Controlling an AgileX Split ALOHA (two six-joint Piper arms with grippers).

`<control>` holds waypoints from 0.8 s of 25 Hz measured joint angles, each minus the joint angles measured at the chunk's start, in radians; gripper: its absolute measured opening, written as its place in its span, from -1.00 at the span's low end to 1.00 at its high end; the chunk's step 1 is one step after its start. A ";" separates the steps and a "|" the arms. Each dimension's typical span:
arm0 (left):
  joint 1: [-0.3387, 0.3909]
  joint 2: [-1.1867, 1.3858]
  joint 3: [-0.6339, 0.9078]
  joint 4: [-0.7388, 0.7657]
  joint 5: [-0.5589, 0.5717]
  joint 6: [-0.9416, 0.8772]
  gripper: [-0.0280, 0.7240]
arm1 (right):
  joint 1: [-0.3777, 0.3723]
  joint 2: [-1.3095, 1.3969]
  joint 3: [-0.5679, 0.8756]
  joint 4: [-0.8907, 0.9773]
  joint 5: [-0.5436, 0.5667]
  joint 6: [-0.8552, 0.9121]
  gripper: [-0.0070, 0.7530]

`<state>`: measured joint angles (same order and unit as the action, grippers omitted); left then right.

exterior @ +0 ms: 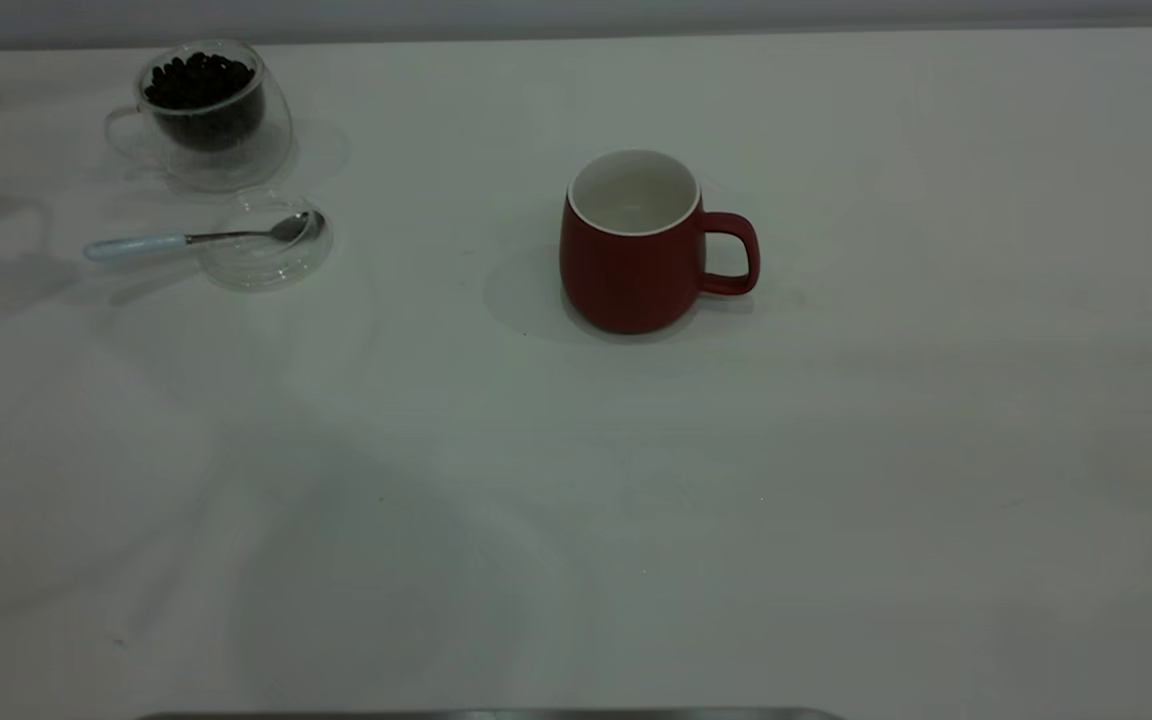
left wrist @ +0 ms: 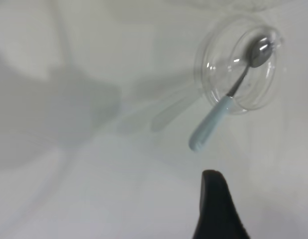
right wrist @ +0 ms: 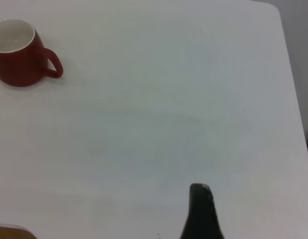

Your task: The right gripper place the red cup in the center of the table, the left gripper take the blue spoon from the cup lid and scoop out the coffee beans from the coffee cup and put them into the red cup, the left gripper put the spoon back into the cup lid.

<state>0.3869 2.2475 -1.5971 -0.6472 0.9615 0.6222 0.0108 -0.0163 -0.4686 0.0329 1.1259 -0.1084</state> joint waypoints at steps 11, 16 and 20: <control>0.000 -0.371 -0.016 0.093 0.203 -0.182 0.45 | 0.000 0.000 0.000 0.000 0.000 0.000 0.57; -0.001 -0.496 -0.001 0.194 0.203 -0.286 0.45 | 0.000 0.000 0.000 0.000 0.000 0.000 0.57; -0.016 -0.612 0.094 0.250 0.203 -0.322 0.45 | 0.000 0.000 0.000 0.000 0.001 0.000 0.57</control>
<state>0.3706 1.6356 -1.5035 -0.3976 1.1647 0.3003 0.0108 -0.0163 -0.4686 0.0329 1.1267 -0.1084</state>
